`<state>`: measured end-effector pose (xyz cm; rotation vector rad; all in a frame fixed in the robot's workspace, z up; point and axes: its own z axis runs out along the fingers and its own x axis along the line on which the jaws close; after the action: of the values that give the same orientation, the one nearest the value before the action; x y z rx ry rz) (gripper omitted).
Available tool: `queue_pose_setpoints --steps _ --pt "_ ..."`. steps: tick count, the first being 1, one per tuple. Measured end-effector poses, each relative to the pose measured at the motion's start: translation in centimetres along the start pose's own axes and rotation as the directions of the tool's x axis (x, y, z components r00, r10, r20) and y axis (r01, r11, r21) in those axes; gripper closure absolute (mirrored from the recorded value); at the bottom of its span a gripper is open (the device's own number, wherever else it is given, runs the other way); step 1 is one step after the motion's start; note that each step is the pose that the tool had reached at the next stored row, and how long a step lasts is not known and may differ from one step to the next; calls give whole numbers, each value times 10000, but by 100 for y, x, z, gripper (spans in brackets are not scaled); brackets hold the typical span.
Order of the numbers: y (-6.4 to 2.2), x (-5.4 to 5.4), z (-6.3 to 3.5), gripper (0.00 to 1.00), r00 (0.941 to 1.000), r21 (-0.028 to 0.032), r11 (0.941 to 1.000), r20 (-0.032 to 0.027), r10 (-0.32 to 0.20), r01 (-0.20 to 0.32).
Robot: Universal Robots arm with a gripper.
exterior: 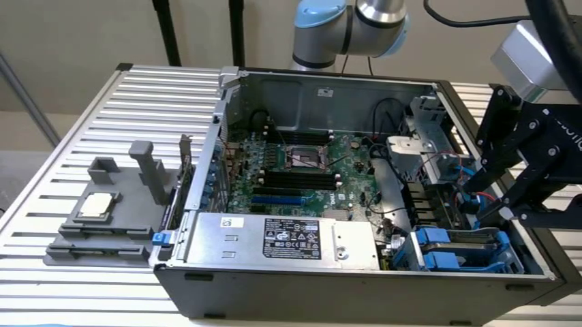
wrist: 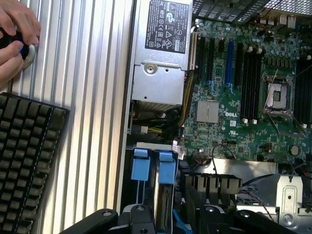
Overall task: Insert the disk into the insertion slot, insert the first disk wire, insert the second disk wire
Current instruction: 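Insert the disk into the insertion slot, then insert the first disk wire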
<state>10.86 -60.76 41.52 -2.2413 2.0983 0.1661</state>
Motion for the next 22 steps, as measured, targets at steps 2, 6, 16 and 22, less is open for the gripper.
queue_pose_setpoints --steps 2,6,16,22 --pt "0 0 0 60 10000 -1 10000 1 -12 12" --pt "-13 0 0 60 10000 -4 10000 0 -27 27" --pt "-29 1 -1 89 10000 -4 10000 0 -29 29" --pt "-29 2 -1 89 10000 -4 10000 0 -30 30"
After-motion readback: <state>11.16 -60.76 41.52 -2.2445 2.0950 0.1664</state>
